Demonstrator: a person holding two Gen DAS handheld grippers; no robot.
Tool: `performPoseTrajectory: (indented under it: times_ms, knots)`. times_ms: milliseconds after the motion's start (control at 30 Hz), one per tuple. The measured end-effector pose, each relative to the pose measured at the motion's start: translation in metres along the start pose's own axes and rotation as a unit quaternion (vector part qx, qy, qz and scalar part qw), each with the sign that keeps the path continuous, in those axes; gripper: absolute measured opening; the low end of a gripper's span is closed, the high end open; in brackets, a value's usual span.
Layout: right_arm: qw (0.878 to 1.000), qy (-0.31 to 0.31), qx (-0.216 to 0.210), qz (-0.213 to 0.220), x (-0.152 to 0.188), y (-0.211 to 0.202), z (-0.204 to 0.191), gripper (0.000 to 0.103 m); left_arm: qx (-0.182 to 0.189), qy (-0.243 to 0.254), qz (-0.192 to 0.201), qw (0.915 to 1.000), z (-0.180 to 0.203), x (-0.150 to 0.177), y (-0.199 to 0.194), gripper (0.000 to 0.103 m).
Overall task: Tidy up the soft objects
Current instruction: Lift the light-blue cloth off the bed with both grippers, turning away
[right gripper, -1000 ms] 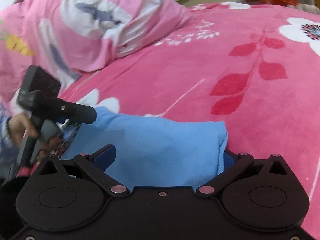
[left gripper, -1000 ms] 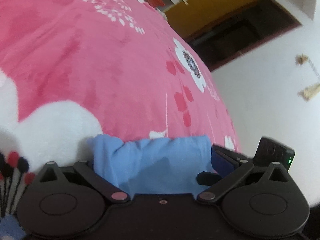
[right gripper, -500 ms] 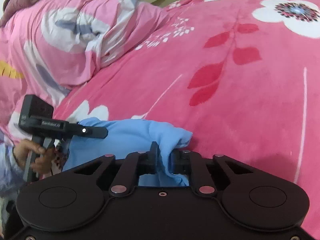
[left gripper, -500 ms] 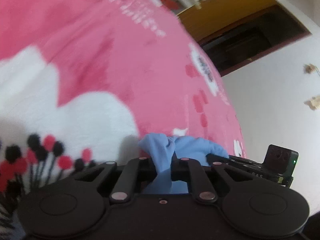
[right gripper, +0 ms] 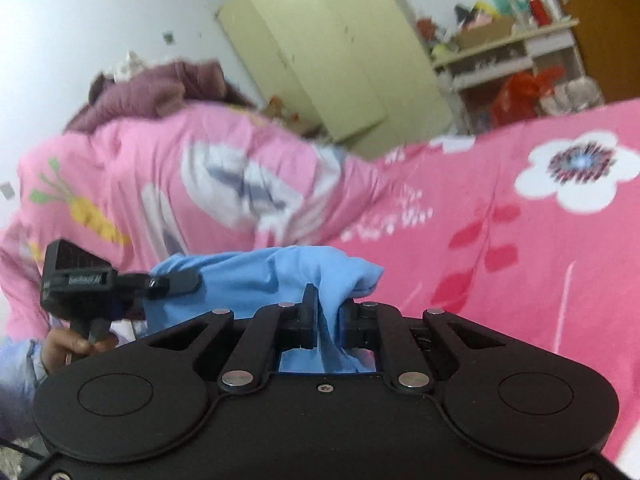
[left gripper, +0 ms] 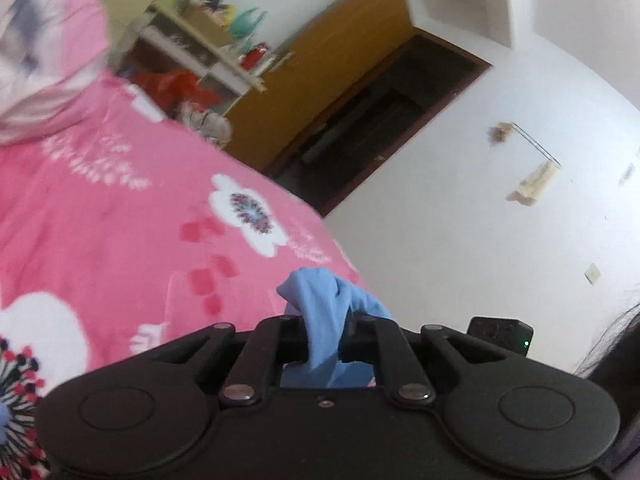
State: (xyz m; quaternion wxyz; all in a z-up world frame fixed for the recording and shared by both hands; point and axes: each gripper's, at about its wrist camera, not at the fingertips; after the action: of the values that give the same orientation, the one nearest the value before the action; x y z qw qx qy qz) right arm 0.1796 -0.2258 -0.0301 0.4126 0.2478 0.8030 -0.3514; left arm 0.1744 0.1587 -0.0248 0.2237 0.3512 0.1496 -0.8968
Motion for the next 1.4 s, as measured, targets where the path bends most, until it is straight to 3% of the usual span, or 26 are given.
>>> performPoseTrajectory:
  times_ms: [267,500,733,1133,1400]
  knots:
    - [0.998,-0.014,0.021,0.062,-0.026,-0.089,-0.025,0.009,0.052,0.089,-0.017,0.9945,0.097,-0.015,0.0,0.007]
    - [0.994,-0.03,0.052,0.091,-0.03,-0.149,-0.045,0.009,0.065,0.123,-0.044,0.9893,0.152,-0.009,0.014,0.007]
    - [0.993,-0.007,0.066,0.098,-0.019,-0.186,-0.046,0.009,0.096,0.105,-0.074,0.9871,0.165,0.003,0.032,0.007]
    - [0.989,-0.001,0.088,0.122,0.0,-0.242,-0.045,0.009,0.111,0.128,-0.107,0.9797,0.206,0.028,0.05,0.007]
    - [0.983,0.003,0.11,0.15,0.006,-0.28,-0.038,0.009,0.146,0.148,-0.126,0.97,0.237,0.037,0.073,0.007]
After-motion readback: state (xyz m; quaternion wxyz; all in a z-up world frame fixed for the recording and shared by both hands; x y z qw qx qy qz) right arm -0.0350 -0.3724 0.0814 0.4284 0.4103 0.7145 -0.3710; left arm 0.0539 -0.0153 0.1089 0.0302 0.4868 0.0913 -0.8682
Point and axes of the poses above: each gripper's, at about its wrist camera, not at the fingertips, and y roughly the way its jaws point, z to its right, x to its underside, and after that the axes turned 9 degrees about x, right-handed
